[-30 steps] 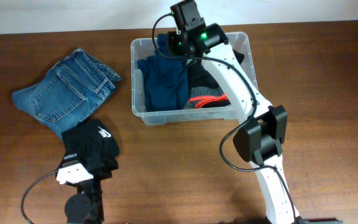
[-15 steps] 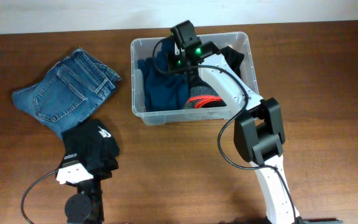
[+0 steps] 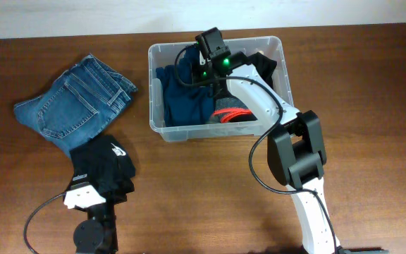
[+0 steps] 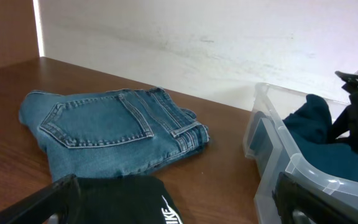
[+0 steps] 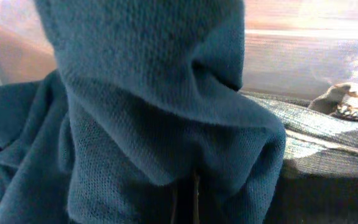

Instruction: Pack container

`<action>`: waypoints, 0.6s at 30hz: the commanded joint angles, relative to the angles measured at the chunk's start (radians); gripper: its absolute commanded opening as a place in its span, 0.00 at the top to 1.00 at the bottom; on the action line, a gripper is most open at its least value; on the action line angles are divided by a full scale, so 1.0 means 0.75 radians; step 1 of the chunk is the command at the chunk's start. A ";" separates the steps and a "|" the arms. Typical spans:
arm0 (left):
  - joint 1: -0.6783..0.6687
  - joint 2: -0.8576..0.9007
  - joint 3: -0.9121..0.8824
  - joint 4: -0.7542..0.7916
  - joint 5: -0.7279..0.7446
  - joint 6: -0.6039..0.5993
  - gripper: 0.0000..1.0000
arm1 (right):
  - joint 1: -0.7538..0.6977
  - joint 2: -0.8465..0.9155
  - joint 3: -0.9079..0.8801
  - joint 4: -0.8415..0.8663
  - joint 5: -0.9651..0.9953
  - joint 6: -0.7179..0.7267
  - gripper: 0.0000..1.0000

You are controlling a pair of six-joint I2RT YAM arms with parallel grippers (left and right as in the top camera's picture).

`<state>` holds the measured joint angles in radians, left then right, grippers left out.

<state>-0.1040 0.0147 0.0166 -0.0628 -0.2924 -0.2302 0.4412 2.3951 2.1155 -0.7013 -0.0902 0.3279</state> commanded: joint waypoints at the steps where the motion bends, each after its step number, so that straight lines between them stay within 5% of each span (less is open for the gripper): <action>1: 0.007 -0.011 -0.009 0.003 0.000 0.016 0.01 | 0.013 0.043 0.116 -0.056 -0.055 -0.013 0.96; 7: 0.007 -0.012 -0.009 0.003 0.000 0.016 0.01 | 0.013 0.043 0.296 -0.090 -0.054 -0.013 0.96; 18: 0.007 -0.011 -0.009 0.003 0.000 0.016 0.01 | 0.013 0.047 0.253 0.001 -0.040 -0.019 0.96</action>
<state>-0.1040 0.0147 0.0166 -0.0628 -0.2924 -0.2306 0.4419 2.4126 2.3245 -0.7387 -0.1188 0.3283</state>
